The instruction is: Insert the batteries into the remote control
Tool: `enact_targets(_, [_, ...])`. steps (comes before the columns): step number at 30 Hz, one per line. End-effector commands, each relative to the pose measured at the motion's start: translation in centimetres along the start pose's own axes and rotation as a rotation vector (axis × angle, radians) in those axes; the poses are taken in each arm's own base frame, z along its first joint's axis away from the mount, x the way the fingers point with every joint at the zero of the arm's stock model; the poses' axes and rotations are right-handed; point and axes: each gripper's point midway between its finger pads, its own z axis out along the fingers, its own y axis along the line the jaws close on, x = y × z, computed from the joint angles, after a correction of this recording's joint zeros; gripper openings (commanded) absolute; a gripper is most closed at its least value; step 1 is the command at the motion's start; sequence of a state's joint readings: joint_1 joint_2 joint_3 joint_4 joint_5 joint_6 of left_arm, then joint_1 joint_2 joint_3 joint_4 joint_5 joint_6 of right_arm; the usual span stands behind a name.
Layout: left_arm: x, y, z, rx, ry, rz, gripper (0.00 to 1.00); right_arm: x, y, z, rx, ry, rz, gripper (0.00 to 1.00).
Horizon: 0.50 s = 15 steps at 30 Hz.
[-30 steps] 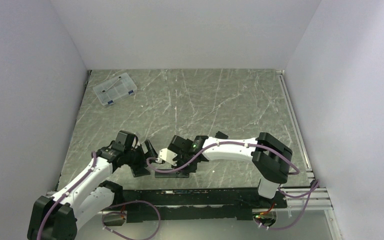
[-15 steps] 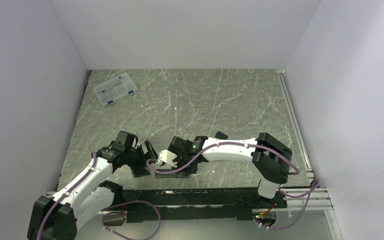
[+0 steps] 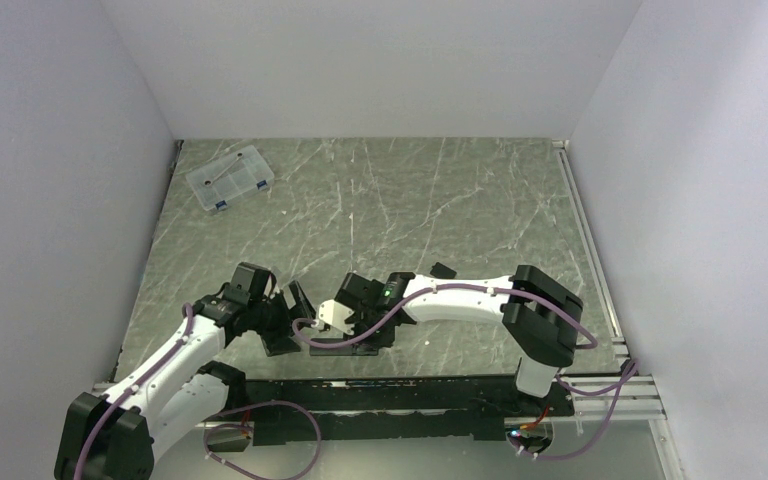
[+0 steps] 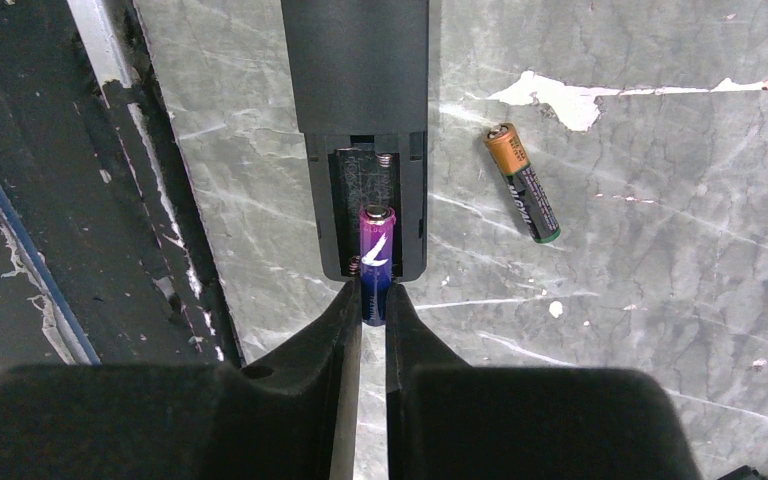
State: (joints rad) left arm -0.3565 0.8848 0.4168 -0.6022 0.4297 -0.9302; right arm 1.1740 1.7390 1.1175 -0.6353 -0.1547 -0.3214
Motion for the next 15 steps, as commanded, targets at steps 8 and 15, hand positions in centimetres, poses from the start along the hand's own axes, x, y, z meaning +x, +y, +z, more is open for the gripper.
enact_targets(8, [-0.11, -0.72, -0.18, 0.037, -0.005, 0.006, 0.94, -1.59, -0.70, -0.48, 0.040, -0.032, -0.001, 0.16])
enact_targets(15, [-0.08, -0.68, -0.16, 0.037, -0.004, 0.004, 0.94, -1.68, -0.64, -0.48, 0.036, -0.033, 0.000, 0.18])
